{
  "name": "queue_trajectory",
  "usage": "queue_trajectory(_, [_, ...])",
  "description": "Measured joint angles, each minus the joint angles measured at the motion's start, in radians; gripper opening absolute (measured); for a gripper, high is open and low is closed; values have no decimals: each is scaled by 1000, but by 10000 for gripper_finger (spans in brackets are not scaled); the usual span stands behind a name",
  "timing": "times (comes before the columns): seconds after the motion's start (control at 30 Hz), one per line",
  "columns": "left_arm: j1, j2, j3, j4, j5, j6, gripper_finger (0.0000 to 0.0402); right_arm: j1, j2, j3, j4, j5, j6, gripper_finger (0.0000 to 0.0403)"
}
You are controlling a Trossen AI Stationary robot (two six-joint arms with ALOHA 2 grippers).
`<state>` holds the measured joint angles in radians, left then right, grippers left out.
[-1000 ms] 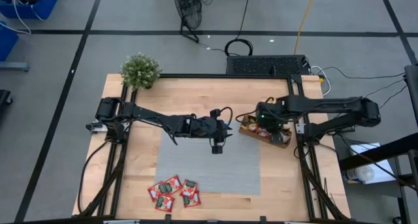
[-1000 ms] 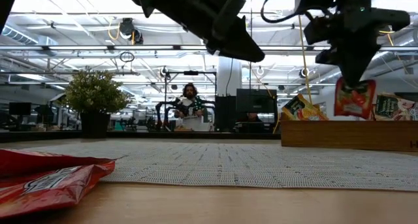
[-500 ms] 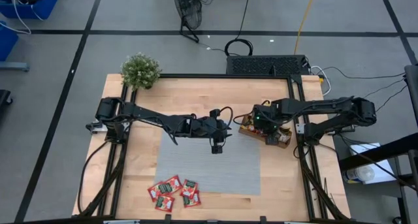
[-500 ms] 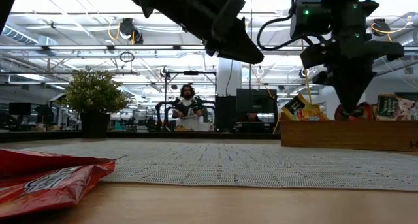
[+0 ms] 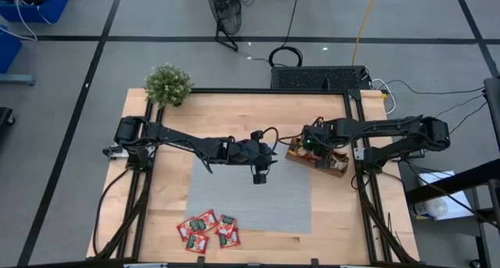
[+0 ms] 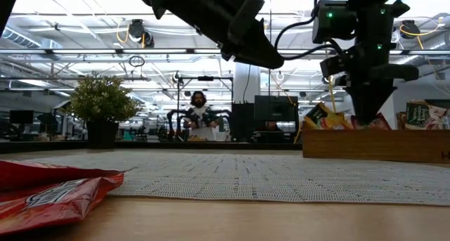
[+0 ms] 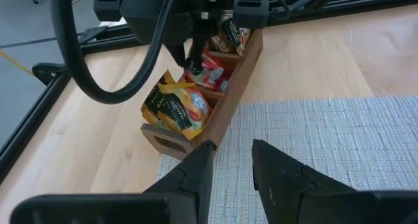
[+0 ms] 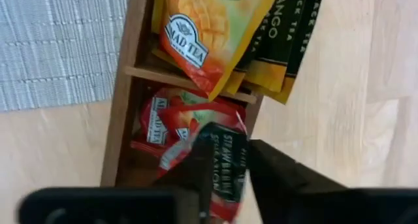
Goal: Pick & Place Tea
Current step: Put the red tea bag into the middle section of the wooden organizer
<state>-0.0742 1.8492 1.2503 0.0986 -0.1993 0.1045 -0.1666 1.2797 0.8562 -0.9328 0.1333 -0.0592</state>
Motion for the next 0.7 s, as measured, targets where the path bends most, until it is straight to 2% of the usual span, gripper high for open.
queue_trajectory(0.17, [0, 0, 0, 1, -3, -2, 113, 1, -7, 0, -2, 0, 10, 146])
queue_trajectory(0.33, [1, 0, 0, 5, -11, -2, 113, 1, -43, -1, 0, 48, 21, 179])
queue_trajectory(0.57, [1, 0, 0, 7, -11, -4, 113, 1, -120, 0, -1, 39, 32, 174])
queue_trajectory(0.7, [2, 0, 0, 7, -11, -5, 113, 21, -150, 1, -11, -105, 4, 127])
